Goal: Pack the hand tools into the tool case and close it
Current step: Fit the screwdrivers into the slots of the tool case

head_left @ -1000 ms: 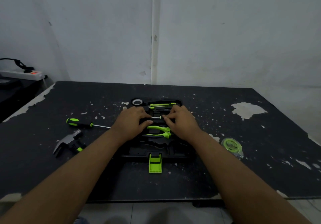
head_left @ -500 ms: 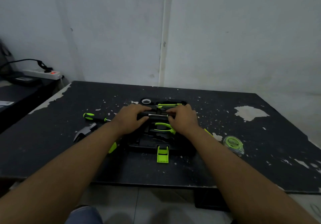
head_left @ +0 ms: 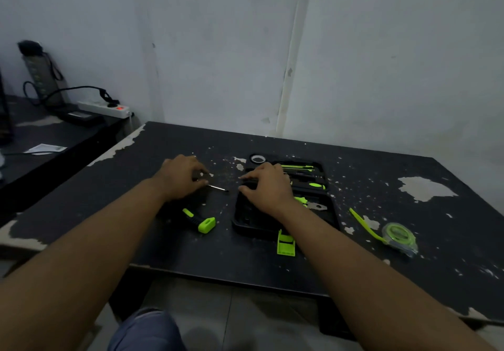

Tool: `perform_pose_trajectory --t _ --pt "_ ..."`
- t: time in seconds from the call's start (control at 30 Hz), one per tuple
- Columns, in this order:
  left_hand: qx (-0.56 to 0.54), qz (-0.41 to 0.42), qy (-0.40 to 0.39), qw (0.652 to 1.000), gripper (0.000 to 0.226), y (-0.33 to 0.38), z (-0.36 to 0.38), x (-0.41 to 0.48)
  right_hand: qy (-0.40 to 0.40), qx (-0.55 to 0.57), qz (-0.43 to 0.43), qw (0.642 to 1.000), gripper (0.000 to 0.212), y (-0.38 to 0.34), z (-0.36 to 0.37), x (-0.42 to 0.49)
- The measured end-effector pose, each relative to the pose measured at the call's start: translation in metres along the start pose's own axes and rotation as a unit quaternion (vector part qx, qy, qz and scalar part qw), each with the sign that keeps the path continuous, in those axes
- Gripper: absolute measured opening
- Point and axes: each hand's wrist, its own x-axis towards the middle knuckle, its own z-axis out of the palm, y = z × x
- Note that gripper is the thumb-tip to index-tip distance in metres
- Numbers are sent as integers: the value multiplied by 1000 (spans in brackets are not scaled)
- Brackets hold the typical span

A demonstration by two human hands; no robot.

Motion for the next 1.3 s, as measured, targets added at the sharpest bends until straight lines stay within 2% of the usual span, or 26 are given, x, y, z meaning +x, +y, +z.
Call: perform_pose_trajectory --t 0.23,0.43,0.63,0.9,1.1,1.3 --pt "12 -28 -43 999 26 -25 -1 2 -22 -5 -1 1000 34 -17 14 10" --pt "55 6 -66 996 24 -28 -3 12 -14 -5 -4 1000 29 -19 21 8" --pt "118 57 5 991 25 -19 -2 21 0 12 -9 1000 30 -11 18 9" --pt "40 127 84 988 13 16 -10 34 66 91 -19 993 37 12 0 20" --pt "-14 160 97 982 13 54 -12 41 102 130 10 986 25 34 -23 19" --pt "-94 161 73 980 12 85 -9 46 143 137 10 980 15 62 -39 12"
